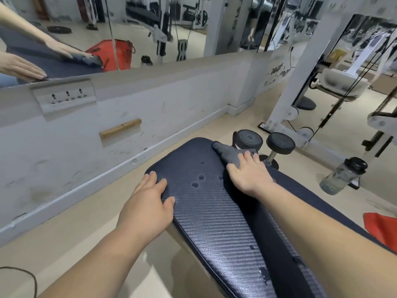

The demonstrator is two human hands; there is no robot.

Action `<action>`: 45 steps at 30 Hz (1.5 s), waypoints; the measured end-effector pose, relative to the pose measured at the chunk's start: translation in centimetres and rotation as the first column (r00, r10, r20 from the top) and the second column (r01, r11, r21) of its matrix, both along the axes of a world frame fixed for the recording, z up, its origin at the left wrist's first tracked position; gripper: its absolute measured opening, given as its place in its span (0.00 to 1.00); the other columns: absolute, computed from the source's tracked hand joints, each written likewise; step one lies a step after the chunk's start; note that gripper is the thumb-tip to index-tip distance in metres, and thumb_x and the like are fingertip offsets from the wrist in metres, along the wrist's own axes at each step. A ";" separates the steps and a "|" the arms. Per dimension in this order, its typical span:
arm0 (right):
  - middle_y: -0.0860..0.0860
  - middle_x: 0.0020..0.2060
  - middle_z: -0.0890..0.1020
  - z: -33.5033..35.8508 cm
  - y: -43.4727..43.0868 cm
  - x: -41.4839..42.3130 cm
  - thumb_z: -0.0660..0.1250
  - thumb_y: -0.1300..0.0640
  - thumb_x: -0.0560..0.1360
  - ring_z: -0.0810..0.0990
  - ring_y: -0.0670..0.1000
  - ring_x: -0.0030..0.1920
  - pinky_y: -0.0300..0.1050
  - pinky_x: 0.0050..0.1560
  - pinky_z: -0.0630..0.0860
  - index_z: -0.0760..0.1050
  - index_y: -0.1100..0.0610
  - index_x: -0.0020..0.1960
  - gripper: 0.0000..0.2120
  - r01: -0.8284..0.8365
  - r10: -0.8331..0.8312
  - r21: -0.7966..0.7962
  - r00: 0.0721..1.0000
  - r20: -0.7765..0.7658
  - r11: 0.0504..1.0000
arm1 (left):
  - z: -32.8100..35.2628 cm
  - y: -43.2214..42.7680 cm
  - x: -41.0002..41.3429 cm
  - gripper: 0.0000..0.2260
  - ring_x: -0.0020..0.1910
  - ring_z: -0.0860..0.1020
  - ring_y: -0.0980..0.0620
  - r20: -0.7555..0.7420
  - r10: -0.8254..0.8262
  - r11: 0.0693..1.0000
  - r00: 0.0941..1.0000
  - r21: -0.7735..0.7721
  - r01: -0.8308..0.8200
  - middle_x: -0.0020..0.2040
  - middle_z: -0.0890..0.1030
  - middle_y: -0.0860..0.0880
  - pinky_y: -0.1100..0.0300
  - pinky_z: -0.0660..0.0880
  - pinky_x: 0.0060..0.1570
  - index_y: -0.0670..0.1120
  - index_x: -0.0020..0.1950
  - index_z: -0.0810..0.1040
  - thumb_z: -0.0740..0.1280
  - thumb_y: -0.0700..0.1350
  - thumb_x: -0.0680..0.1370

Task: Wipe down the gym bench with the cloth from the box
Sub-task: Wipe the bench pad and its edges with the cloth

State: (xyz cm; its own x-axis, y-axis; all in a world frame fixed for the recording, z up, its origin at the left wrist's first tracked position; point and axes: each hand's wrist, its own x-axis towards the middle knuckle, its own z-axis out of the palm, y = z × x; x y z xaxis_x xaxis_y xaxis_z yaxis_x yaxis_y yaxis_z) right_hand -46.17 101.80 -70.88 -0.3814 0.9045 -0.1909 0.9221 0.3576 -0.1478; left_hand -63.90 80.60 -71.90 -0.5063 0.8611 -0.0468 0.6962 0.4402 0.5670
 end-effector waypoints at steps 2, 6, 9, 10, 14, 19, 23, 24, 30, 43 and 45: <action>0.60 0.83 0.57 0.1 -3.8 0.0 0.46 0.41 0.82 0.51 0.61 0.83 0.58 0.81 0.52 0.58 0.60 0.81 0.34 -0.081 0.080 0.014 0.997 0.011 0.997 | 0.1 -0.1 -0.2 0.25 0.83 0.50 0.54 0.014 -0.009 1.000 1.000 0.003 0.009 0.84 0.53 0.50 0.61 0.52 0.77 0.50 0.79 0.65 0.63 0.53 0.82; 0.56 0.85 0.46 0.3 -10.8 0.7 0.44 0.40 0.81 0.42 0.58 0.84 0.54 0.83 0.43 0.47 0.58 0.85 0.37 -0.232 0.233 -0.031 0.972 0.032 0.972 | -0.1 0.2 -0.3 0.23 0.82 0.51 0.54 0.004 0.005 1.000 1.000 0.011 -0.005 0.83 0.56 0.51 0.60 0.55 0.76 0.50 0.77 0.69 0.64 0.52 0.82; 0.56 0.85 0.45 0.2 -6.6 -0.3 0.48 0.43 0.84 0.42 0.58 0.84 0.55 0.83 0.44 0.46 0.58 0.85 0.34 -0.209 0.209 -0.028 0.978 0.021 0.978 | -0.3 0.1 -0.3 0.24 0.82 0.50 0.55 0.015 0.013 1.000 1.000 0.003 -0.013 0.84 0.54 0.52 0.60 0.54 0.76 0.51 0.78 0.67 0.63 0.53 0.82; 0.57 0.85 0.45 0.4 -4.7 -0.8 0.48 0.43 0.84 0.42 0.58 0.84 0.56 0.83 0.44 0.47 0.58 0.85 0.34 -0.171 0.172 -0.039 0.985 0.024 0.984 | -0.4 0.0 -0.4 0.25 0.82 0.49 0.56 0.025 0.009 1.000 1.000 0.002 -0.009 0.84 0.53 0.53 0.60 0.54 0.76 0.52 0.79 0.65 0.63 0.53 0.82; 0.57 0.85 0.49 -0.5 -1.6 -2.6 0.47 0.43 0.82 0.45 0.60 0.84 0.58 0.82 0.47 0.51 0.58 0.84 0.34 -0.050 0.049 0.022 0.997 0.056 0.999 | -0.6 -0.5 -0.9 0.26 0.82 0.48 0.60 0.069 -0.017 0.999 0.997 0.031 0.015 0.84 0.51 0.54 0.63 0.51 0.76 0.53 0.80 0.63 0.63 0.53 0.82; 0.58 0.85 0.48 -0.1 -7.5 -1.7 0.44 0.37 0.80 0.44 0.60 0.84 0.56 0.83 0.45 0.49 0.58 0.84 0.39 -0.263 0.260 0.037 0.963 0.074 0.964 | -1.2 -0.3 -1.2 0.27 0.81 0.50 0.60 0.087 -0.015 0.998 0.996 0.068 0.009 0.83 0.53 0.54 0.66 0.50 0.75 0.53 0.79 0.66 0.66 0.51 0.80; 0.58 0.85 0.45 0.7 -8.9 -1.0 0.37 0.33 0.77 0.41 0.59 0.84 0.55 0.83 0.43 0.45 0.58 0.85 0.43 -0.372 0.375 -0.051 0.918 0.130 0.927 | -1.5 0.2 -1.4 0.27 0.81 0.51 0.60 0.096 0.003 0.996 0.995 0.090 -0.011 0.83 0.55 0.55 0.65 0.51 0.74 0.54 0.78 0.68 0.68 0.52 0.79; 0.58 0.85 0.45 0.5 -7.1 -1.7 0.41 0.36 0.81 0.41 0.59 0.84 0.55 0.83 0.44 0.46 0.58 0.84 0.39 -0.363 0.363 -0.023 0.923 0.125 0.932 | -1.5 0.1 -1.5 0.28 0.81 0.52 0.60 0.098 0.006 0.995 0.995 0.095 -0.015 0.83 0.55 0.55 0.65 0.51 0.74 0.54 0.78 0.68 0.69 0.52 0.78; 0.58 0.85 0.50 -1.2 0.6 -7.4 0.44 0.37 0.82 0.46 0.63 0.84 0.60 0.81 0.47 0.51 0.56 0.84 0.36 -0.150 0.139 0.080 0.981 0.135 0.985 | -1.3 -0.7 -1.5 0.28 0.81 0.53 0.59 0.086 0.053 0.991 0.995 0.118 -0.063 0.82 0.58 0.55 0.62 0.53 0.77 0.55 0.76 0.71 0.71 0.55 0.76; 0.57 0.85 0.44 1.0 -4.8 -3.9 0.35 0.32 0.79 0.41 0.59 0.84 0.54 0.83 0.44 0.44 0.55 0.85 0.41 -0.562 0.551 -0.014 0.806 0.217 0.827 | -1.3 -0.6 -2.1 0.32 0.79 0.56 0.63 0.220 0.061 0.989 0.974 0.117 -0.088 0.82 0.57 0.58 0.63 0.56 0.77 0.52 0.77 0.69 0.74 0.53 0.74; 0.57 0.85 0.44 0.5 -1.6 -6.6 0.42 0.37 0.84 0.41 0.60 0.84 0.56 0.83 0.44 0.45 0.54 0.85 0.35 -0.417 0.410 -0.005 0.893 0.185 0.909 | -1.3 -0.8 -2.1 0.32 0.79 0.55 0.64 0.224 0.054 0.991 0.973 0.108 -0.080 0.82 0.56 0.58 0.64 0.56 0.77 0.52 0.78 0.69 0.73 0.53 0.75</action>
